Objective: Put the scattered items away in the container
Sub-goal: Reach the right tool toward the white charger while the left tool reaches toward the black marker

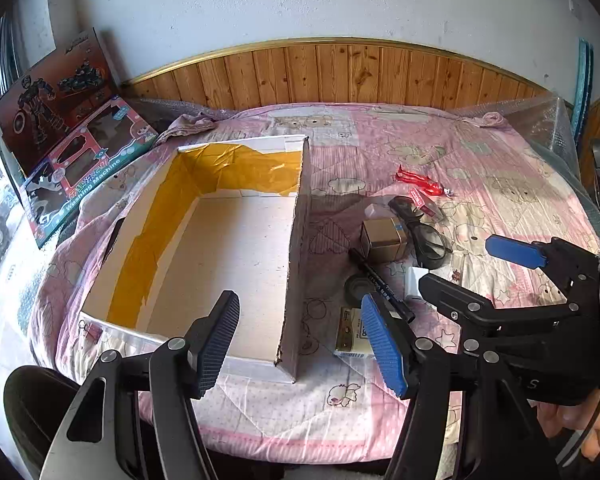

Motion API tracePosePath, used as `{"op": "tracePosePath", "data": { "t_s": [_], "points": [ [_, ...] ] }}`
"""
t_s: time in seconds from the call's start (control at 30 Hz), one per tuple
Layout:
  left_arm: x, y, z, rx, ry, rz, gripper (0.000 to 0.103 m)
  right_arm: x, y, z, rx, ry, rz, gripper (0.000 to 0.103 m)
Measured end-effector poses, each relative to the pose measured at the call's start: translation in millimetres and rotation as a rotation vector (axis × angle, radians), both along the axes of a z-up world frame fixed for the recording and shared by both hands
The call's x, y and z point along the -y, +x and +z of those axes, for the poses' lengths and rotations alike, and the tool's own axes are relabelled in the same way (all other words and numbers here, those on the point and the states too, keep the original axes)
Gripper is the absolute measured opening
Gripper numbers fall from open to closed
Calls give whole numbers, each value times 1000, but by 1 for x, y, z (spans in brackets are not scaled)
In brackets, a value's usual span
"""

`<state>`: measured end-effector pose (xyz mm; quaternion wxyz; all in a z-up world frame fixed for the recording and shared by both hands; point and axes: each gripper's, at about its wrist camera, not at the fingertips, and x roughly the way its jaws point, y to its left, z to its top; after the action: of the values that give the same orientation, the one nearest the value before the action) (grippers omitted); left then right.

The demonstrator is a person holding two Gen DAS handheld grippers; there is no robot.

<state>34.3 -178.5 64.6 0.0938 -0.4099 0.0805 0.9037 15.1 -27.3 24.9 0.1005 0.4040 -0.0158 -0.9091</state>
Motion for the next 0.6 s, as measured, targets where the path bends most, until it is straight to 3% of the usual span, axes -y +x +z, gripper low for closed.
{"op": "tracePosePath", "data": {
  "t_s": [0.43, 0.5, 0.53, 0.6],
  "points": [
    [3, 4, 3, 5, 14, -7, 64, 6, -2, -3, -2, 42, 20, 87],
    [2, 5, 5, 1, 20, -17, 56, 6, -1, -2, -5, 42, 21, 87],
    [2, 5, 5, -2, 24, -24, 48, 6, -1, -2, -6, 42, 21, 80],
    [1, 6, 6, -1, 32, -40, 33, 6, -2, -3, 7, 38, 26, 43]
  ]
}}
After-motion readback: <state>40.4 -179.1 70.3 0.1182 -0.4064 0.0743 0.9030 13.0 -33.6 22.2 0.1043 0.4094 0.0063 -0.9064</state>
